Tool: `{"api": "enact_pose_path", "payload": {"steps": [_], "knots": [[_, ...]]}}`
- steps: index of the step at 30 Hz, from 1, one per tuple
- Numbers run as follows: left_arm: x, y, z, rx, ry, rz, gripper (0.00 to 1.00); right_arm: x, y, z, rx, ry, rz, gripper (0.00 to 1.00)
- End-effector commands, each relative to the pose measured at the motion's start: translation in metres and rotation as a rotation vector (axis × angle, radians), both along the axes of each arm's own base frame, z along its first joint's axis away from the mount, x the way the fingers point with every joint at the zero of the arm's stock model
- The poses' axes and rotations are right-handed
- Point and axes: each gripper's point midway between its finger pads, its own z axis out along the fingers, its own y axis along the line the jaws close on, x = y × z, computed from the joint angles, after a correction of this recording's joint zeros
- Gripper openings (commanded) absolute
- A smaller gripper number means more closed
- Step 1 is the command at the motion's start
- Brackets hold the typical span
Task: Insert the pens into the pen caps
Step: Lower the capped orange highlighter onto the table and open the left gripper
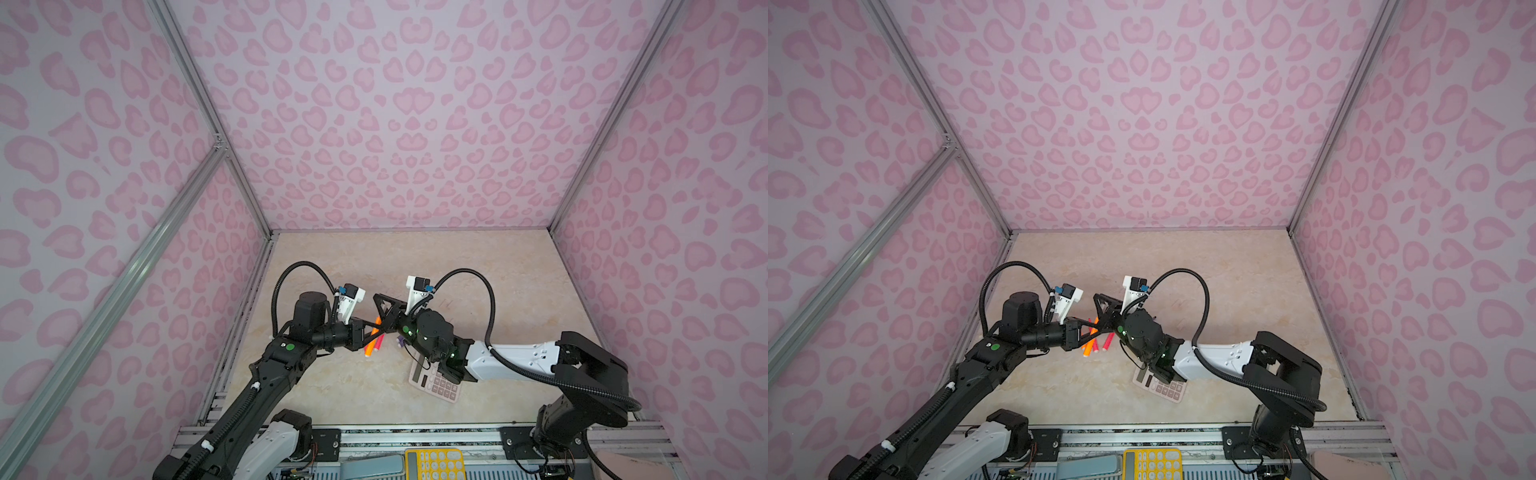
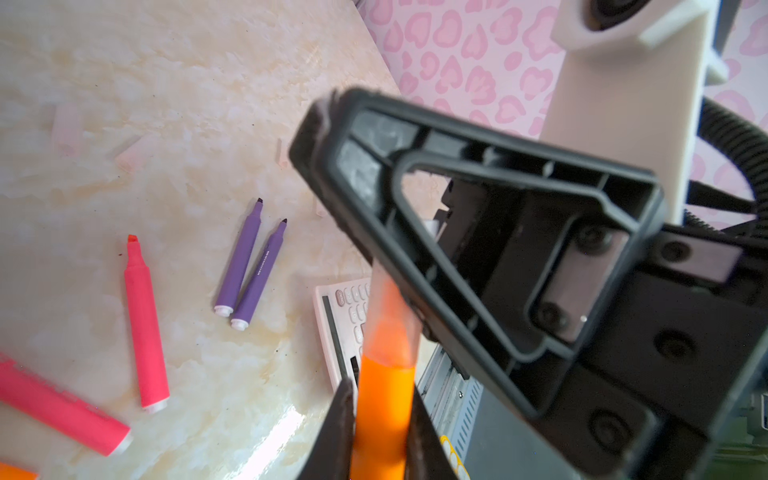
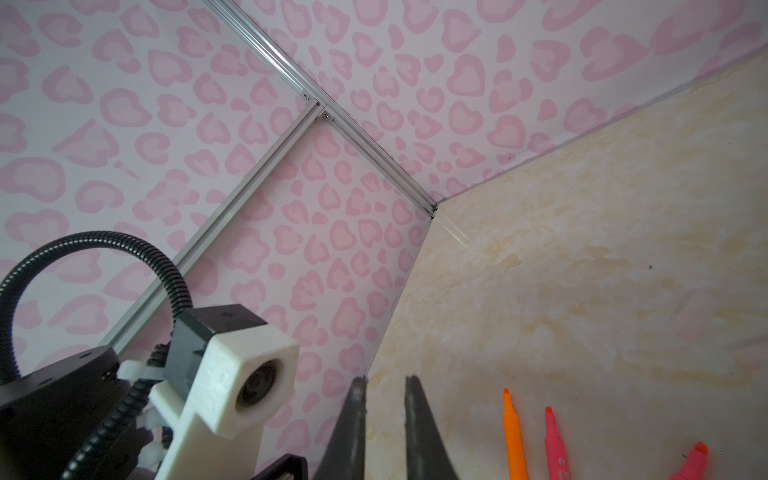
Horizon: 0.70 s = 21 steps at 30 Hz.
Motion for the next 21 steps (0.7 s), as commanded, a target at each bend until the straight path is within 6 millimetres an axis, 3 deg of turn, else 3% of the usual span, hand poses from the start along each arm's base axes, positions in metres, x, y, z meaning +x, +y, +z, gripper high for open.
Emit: {"api": "enact_pose_path", "payload": {"steps": [1,7,11,18,21], "knots": [[0.096,0.073,0.054,0.074,-0.314,0.615,0.04,-0.045,0.026,-0.044,-0.172,0.064,0.243,0.00],[0.093,0.066,0.054,0.104,-0.332,0.605,0.04,-0.037,0.016,-0.035,-0.176,0.052,0.206,0.01],[0.091,0.056,0.052,0.119,-0.341,0.580,0.04,-0.030,0.010,-0.030,-0.174,0.049,0.189,0.11],[0.089,0.046,0.050,0.137,-0.355,0.559,0.04,-0.011,-0.004,-0.035,-0.167,0.076,0.165,0.20],[0.090,0.043,0.047,0.142,-0.345,0.552,0.04,-0.006,-0.011,-0.032,-0.160,0.072,0.154,0.34]]}}
